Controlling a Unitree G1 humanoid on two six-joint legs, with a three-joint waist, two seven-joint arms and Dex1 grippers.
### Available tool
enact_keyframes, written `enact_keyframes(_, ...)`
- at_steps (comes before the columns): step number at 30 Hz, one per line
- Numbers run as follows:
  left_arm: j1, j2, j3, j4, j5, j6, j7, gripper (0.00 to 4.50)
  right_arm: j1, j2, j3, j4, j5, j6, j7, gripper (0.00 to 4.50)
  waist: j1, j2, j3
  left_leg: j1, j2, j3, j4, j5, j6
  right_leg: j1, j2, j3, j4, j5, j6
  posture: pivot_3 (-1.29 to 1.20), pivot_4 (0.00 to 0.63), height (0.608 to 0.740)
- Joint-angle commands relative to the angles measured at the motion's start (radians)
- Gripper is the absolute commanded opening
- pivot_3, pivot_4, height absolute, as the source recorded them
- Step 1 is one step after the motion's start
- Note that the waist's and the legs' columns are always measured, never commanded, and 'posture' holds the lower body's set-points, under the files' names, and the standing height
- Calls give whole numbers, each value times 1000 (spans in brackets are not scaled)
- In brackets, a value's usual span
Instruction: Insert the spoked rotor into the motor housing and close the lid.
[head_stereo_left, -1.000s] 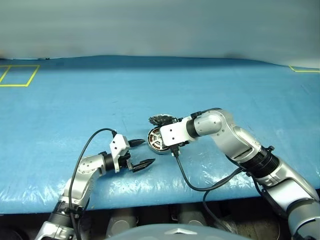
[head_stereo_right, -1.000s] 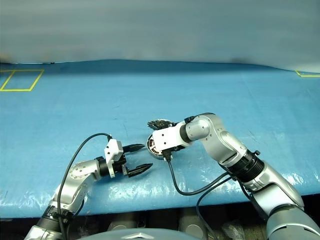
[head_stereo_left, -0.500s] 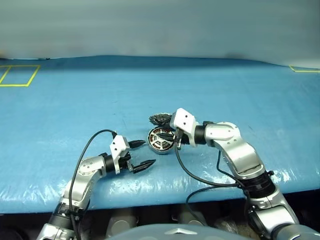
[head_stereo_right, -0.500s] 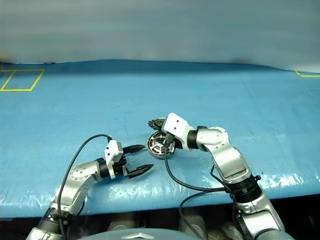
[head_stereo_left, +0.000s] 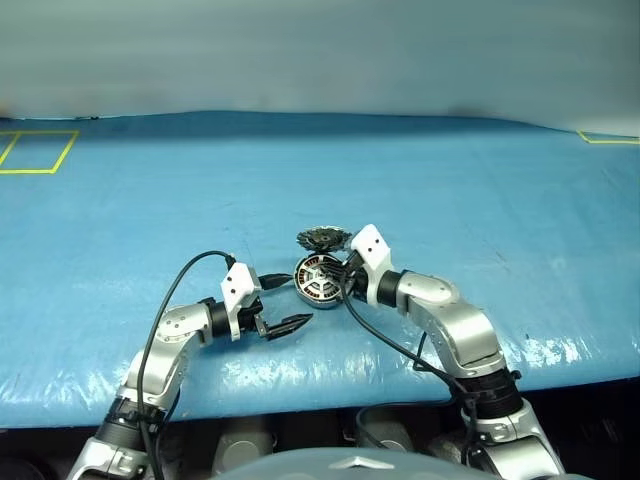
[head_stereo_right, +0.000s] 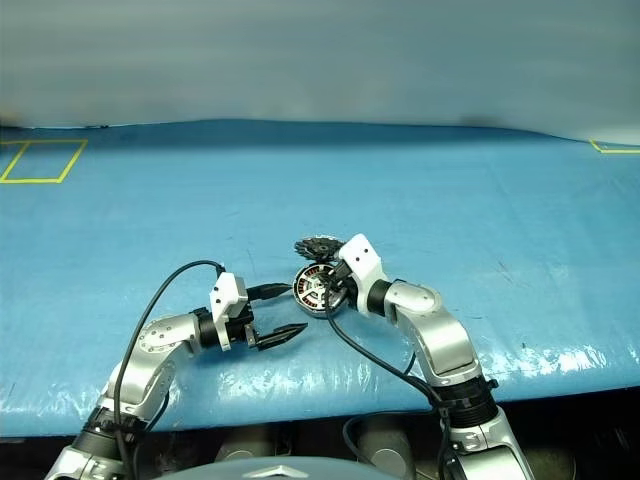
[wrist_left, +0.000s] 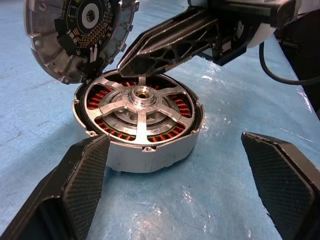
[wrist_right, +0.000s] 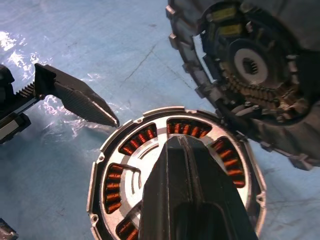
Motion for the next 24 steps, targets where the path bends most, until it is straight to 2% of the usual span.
enact_keyframes(1, 0, 5, 3, -59, -9, 3, 2, 4500, -11, -14, 40, 36, -25, -30, -20, 18, 0, 0, 0, 0, 0, 0, 0, 0, 0, 0, 0, 0, 0, -1, 1, 0, 150, 740)
enact_keyframes(6, 10, 5, 4, -78, -10, 11, 10, 4500, -4, -20, 43, 114, -27, -52, -37, 18, -1, 0, -1, 2, 0, 0, 0, 0, 0, 2, 0, 0, 0, -1, 2, 0, 150, 740)
enact_keyframes(17, 13, 5, -2, -80, -3, 17, 15, 4500, 11, 48, -101, 95, 170, 66, -55, 18, 1, -1, -3, 2, 1, 0, 0, 0, 0, 1, 0, 0, 0, 0, 0, 0, 150, 740)
enact_keyframes(21, 10, 3, -7, -84, -9, 21, 7, 4500, 18, 28, -62, 110, 147, 52, -65, 18, 0, 0, -3, 2, 1, 0, 0, 0, 0, 1, 0, 0, 0, 0, 0, 0, 150, 740)
enact_keyframes(24, 8, 2, -9, -84, -9, 22, 5, 4500, 21, 63, -108, 101, 206, 55, -68, 18, 0, 0, -3, 2, 1, 0, 0, 0, 0, 1, 0, 0, 0, -1, 2, 0, 150, 740)
